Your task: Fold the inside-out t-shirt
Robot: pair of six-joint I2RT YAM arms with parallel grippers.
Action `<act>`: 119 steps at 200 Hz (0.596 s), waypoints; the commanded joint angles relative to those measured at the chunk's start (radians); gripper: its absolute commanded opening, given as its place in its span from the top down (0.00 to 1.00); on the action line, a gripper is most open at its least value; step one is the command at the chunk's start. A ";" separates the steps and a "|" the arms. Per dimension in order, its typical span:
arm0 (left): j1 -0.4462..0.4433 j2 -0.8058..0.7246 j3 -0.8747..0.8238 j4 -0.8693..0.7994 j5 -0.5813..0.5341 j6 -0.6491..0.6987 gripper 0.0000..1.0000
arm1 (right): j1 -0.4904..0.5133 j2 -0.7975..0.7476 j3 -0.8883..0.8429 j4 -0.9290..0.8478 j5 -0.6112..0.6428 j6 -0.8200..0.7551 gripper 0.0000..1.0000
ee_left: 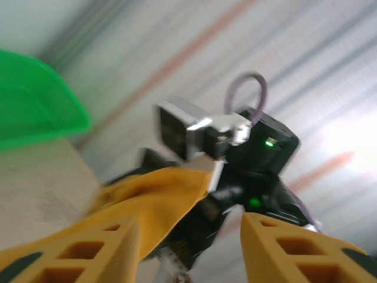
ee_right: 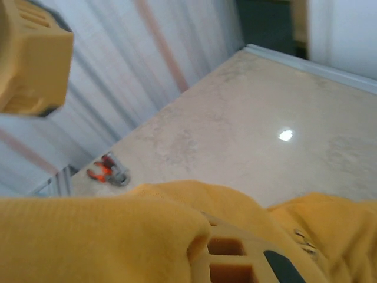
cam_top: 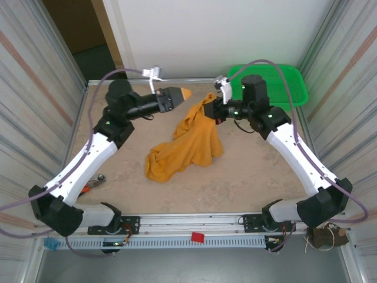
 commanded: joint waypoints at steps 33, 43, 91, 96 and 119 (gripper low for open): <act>0.130 -0.221 -0.281 -0.389 -0.302 0.276 0.46 | -0.204 -0.232 -0.084 0.021 0.000 0.168 1.00; 0.128 -0.227 -0.353 -0.412 -0.345 0.296 0.46 | -0.205 -0.247 -0.102 0.020 0.007 0.173 1.00; -0.089 -0.158 -0.517 -0.487 -0.717 0.376 0.46 | -0.214 -0.290 -0.185 0.018 0.064 0.184 1.00; -0.128 -0.141 -0.521 -0.499 -0.774 0.375 0.47 | -0.216 -0.292 -0.190 0.018 0.067 0.182 1.00; -0.226 -0.058 -0.556 -0.473 -0.847 0.314 0.48 | -0.228 -0.297 -0.209 0.017 0.084 0.182 1.00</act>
